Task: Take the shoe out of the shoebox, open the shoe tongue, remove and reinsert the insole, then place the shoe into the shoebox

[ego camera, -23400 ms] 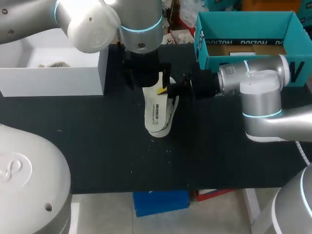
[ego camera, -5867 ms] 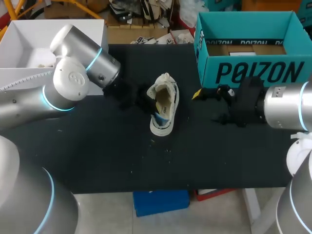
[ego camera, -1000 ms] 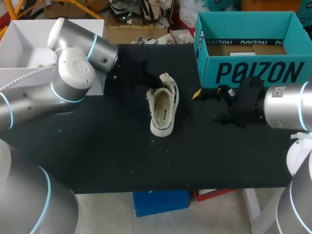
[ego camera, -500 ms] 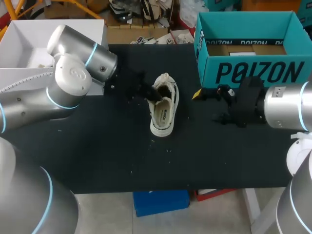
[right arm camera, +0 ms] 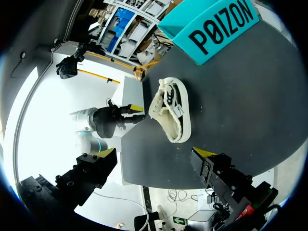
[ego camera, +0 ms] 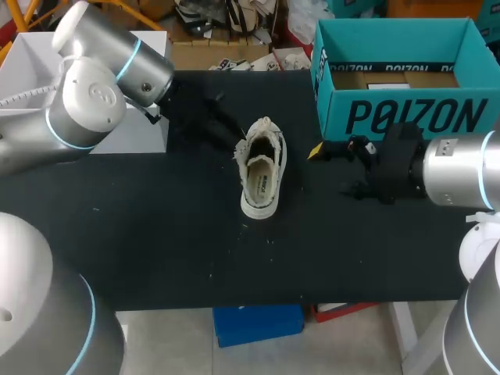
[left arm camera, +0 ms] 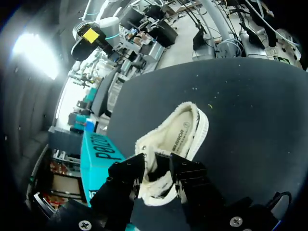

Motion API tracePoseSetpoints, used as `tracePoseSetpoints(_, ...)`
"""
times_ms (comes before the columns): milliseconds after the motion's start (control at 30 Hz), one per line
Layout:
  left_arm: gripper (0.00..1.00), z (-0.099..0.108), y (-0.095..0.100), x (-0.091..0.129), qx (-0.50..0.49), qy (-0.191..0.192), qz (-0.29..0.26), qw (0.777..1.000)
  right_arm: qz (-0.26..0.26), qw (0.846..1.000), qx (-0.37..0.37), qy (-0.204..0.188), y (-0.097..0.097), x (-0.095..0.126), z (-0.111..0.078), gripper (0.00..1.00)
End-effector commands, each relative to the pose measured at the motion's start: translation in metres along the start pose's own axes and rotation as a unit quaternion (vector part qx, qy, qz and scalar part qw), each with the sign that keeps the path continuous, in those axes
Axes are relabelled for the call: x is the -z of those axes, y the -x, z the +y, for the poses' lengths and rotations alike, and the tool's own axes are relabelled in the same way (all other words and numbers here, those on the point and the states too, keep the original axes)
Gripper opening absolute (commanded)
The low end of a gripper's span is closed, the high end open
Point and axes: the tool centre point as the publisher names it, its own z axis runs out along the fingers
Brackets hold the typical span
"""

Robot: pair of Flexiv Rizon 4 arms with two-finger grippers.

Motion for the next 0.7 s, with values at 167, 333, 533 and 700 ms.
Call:
tracePoseSetpoints(167, 0.49, 0.002, -0.002, 0.024, -0.049, 0.038, 0.095, 0.994, 0.0, 1.0, 0.0, 0.0, 0.0, 0.0, 0.0, 1.0)
tracePoseSetpoints(333, 0.49, 0.007, -0.012, 0.012, -0.074, 0.053, 0.13, 0.987, 0.0, 1.0, 0.0, 0.0, 0.0, 0.0, 0.0, 1.0)
tracePoseSetpoints(533, 0.49, 0.01, -0.024, -0.007, -0.091, 0.054, 0.165, 0.981, 0.0, 1.0, 0.0, 0.0, 0.0, 0.0, 0.0, 1.0)
tracePoseSetpoints(700, 0.47, 0.014, -0.029, -0.021, -0.113, 0.061, 0.186, 0.974, 0.0, 1.0, 0.0, 0.0, 0.0, 0.0, 0.0, 1.0)
